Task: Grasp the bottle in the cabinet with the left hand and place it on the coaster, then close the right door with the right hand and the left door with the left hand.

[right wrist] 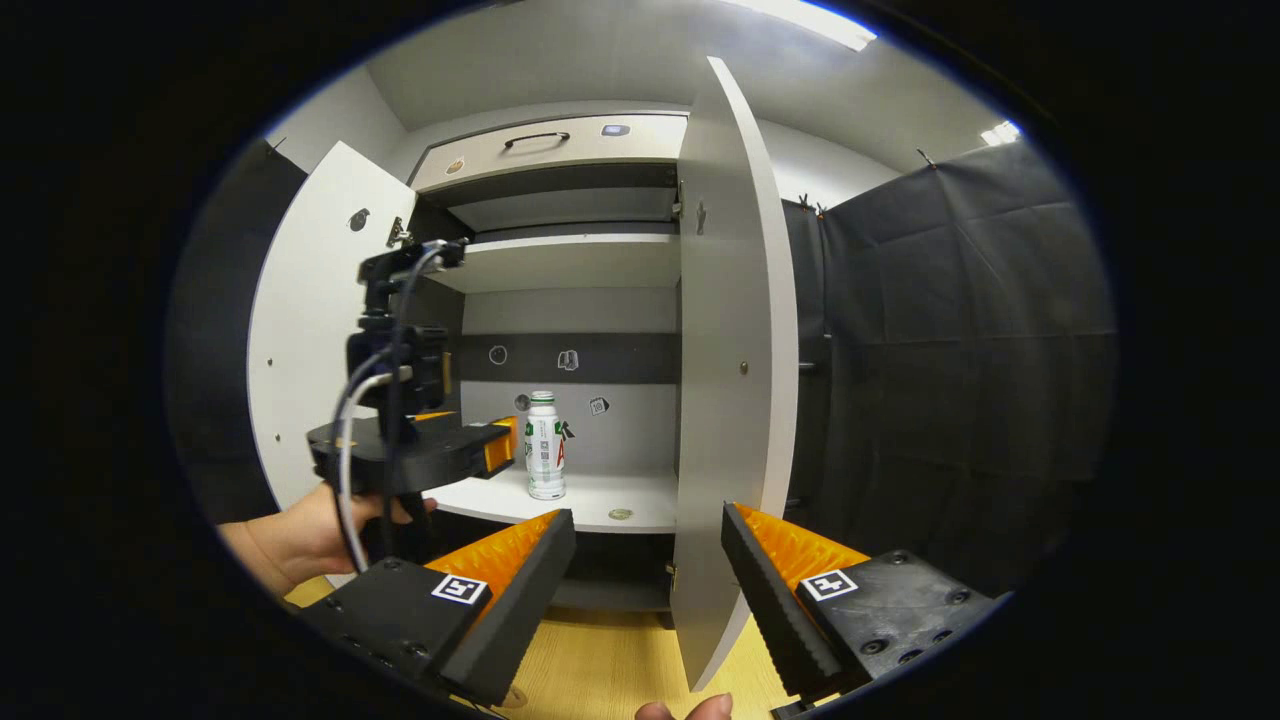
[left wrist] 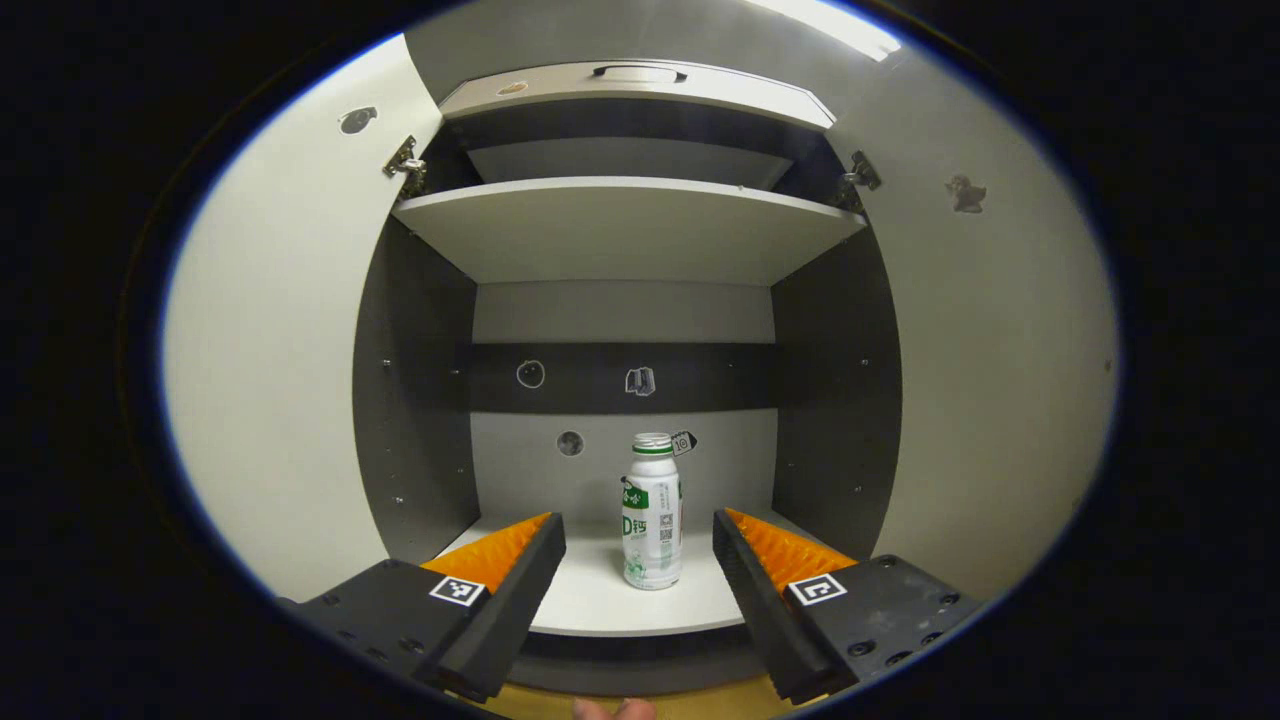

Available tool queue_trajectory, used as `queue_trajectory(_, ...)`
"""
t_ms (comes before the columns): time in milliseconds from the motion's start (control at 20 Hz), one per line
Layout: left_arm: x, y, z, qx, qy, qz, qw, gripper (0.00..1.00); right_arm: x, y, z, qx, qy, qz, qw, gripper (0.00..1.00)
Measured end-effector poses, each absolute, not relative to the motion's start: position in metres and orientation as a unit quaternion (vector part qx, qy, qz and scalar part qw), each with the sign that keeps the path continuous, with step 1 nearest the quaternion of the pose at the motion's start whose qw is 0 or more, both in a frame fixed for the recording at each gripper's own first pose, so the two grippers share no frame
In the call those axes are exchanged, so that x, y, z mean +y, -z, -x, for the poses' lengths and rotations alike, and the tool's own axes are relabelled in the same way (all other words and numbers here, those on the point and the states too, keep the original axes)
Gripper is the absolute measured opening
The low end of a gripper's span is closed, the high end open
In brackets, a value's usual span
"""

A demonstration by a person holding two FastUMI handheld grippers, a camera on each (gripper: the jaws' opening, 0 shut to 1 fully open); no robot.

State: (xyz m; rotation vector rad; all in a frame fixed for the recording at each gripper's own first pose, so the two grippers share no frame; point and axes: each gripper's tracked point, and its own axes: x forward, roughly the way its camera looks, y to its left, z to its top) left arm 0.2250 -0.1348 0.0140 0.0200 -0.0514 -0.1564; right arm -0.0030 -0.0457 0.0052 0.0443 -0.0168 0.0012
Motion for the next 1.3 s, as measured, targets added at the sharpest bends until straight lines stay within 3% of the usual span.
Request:
queue_trajectory(900,-0.164,0.051,-0.385,0.026,0.056,-0.029,0.998,0.94,-0.040,0.021,-0.015,0.016,-0.034,-0.049,0.998,0.97)
queue_trajectory(950,-0.164,0.055,-0.389,0.029,0.053,-0.034,0.998,0.92,-0.040,0.021,-0.015,0.016,-0.033,-0.047,0.998,0.97)
queue_trajectory(1000,-0.167,0.053,-0.385,0.027,0.061,-0.035,0.997,0.82,-0.040,0.022,-0.016,0.017,-0.032,-0.044,0.998,0.97)
queue_trajectory(1300,-0.170,0.034,-0.365,0.015,0.088,-0.022,0.996,0.78,-0.042,0.018,-0.014,0.014,-0.025,-0.046,0.999,0.97)
